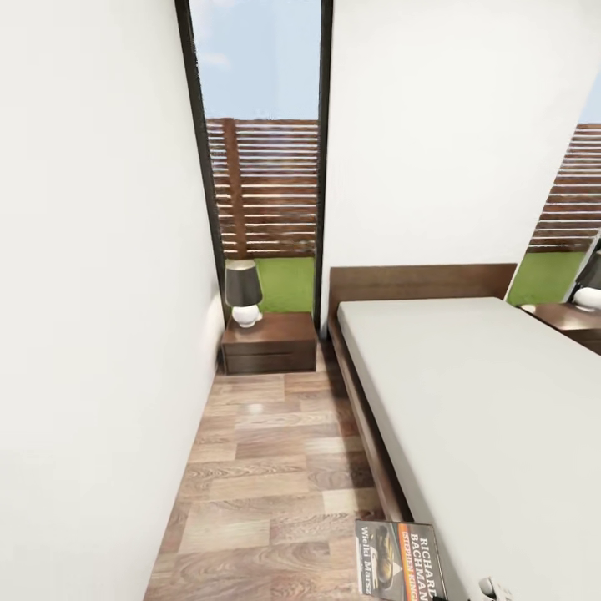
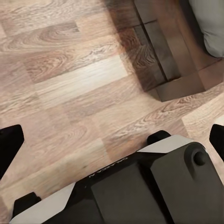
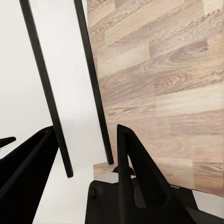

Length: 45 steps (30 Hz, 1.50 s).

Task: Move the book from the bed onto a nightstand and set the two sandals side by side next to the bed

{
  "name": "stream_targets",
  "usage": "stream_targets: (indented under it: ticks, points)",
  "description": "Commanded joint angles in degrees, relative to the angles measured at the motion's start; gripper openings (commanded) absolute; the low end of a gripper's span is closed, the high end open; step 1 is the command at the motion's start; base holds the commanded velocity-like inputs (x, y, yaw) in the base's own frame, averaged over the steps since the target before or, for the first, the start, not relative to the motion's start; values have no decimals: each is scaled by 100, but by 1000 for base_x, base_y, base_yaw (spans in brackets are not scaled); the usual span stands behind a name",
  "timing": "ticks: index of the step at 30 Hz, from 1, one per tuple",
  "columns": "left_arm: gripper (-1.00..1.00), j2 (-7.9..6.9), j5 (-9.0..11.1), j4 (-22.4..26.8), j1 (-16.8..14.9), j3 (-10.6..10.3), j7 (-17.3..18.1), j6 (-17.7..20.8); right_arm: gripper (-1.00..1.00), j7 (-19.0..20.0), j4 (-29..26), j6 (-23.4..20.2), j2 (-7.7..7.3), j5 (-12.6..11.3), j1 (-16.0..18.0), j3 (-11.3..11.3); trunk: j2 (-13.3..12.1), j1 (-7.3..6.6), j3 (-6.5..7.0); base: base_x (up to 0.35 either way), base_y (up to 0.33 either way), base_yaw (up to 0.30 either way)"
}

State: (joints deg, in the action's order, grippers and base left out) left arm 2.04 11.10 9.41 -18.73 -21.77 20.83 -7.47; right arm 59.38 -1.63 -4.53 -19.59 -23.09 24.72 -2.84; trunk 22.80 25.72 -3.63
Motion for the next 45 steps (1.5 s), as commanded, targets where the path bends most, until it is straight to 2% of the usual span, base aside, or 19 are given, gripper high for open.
stream_targets:
  ticks: [1,45]
  points:
    - [100,-1,58,-10,-8,-49,8,-25,-100,22,-3,-48,-1,-56,5,-15,12,7,-12,327,0,0]
    - [100,-1,59,-10,-8,-51,9,-21,-100,13,-2,-48,-1,-56,6,-15,12,7,-12,327,0,17]
